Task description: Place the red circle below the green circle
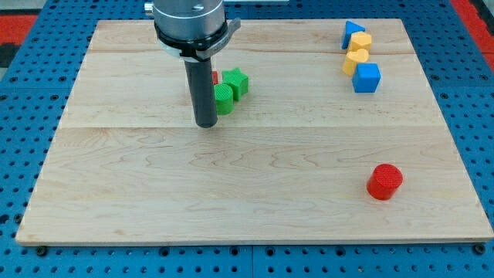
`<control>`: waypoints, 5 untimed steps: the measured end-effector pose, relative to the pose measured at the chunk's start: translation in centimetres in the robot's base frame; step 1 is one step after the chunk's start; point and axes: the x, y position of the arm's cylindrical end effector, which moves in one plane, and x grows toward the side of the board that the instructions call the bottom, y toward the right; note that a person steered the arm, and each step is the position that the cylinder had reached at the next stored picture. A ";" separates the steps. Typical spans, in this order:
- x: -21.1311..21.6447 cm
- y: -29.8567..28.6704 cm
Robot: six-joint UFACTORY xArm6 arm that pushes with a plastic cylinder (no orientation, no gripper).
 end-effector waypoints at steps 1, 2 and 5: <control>0.0 4.0; -0.2 8.8; 1.5 16.1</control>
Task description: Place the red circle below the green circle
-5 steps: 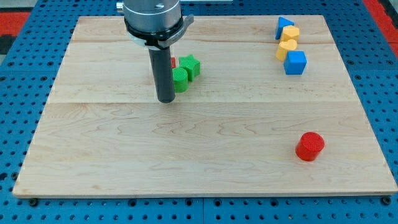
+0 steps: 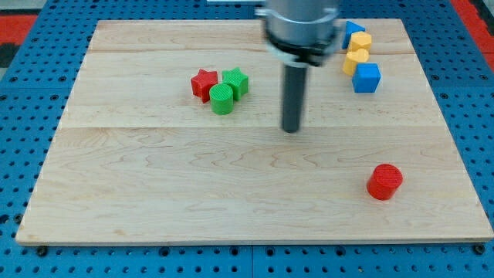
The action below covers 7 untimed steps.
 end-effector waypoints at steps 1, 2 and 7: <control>3.8 8.8; 4.9 14.4; 5.8 -10.7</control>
